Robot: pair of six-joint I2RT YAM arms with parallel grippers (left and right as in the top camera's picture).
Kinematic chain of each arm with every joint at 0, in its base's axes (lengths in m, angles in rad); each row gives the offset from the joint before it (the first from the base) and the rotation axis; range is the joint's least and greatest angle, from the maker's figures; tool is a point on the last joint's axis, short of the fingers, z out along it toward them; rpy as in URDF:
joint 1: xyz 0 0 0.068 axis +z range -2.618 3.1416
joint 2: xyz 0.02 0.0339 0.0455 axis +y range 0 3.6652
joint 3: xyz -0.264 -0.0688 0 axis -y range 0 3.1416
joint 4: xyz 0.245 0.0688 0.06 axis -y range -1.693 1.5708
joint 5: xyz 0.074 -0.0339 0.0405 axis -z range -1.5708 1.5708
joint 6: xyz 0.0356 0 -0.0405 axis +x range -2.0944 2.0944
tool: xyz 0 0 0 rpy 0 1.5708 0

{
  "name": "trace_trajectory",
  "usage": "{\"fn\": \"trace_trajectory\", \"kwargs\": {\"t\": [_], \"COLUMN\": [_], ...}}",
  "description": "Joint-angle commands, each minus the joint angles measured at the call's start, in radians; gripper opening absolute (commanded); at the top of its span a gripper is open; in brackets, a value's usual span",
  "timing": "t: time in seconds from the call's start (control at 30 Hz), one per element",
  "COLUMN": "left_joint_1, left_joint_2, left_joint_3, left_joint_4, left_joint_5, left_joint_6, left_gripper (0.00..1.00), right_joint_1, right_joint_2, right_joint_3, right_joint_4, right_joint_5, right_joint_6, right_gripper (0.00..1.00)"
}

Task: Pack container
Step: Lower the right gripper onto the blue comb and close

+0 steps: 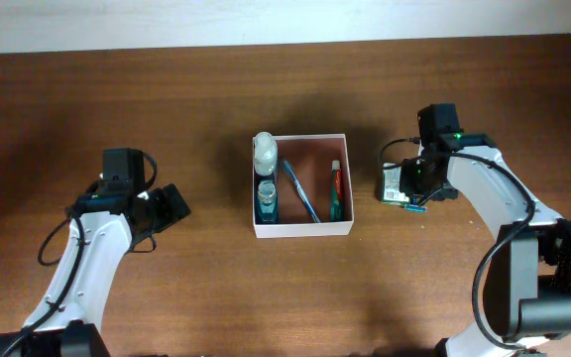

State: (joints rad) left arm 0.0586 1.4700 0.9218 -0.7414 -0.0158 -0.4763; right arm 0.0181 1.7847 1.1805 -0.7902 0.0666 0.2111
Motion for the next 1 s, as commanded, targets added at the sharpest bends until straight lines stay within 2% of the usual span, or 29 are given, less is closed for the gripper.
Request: {"fn": "trace_trajectory", "kwargs": {"t": [0.0, 0.97], "left_joint_1": [0.003, 0.003], "left_joint_2": [0.008, 0.008], "left_joint_3": [0.002, 0.002], "left_joint_4": [0.000, 0.000], "left_joint_5": [-0.007, -0.007], "left_joint_6": [0.002, 0.002], "left_gripper": [1.00, 1.00], "right_joint_1": [-0.006, -0.011], "right_joint_2": [0.002, 0.098], "right_joint_3": [-0.005, -0.005], "right_joint_4": [0.010, 0.113], "right_joint_5": [0.032, 0.036], "right_joint_6": [0.016, 0.034], "right_gripper": [0.27, 0.28]}}
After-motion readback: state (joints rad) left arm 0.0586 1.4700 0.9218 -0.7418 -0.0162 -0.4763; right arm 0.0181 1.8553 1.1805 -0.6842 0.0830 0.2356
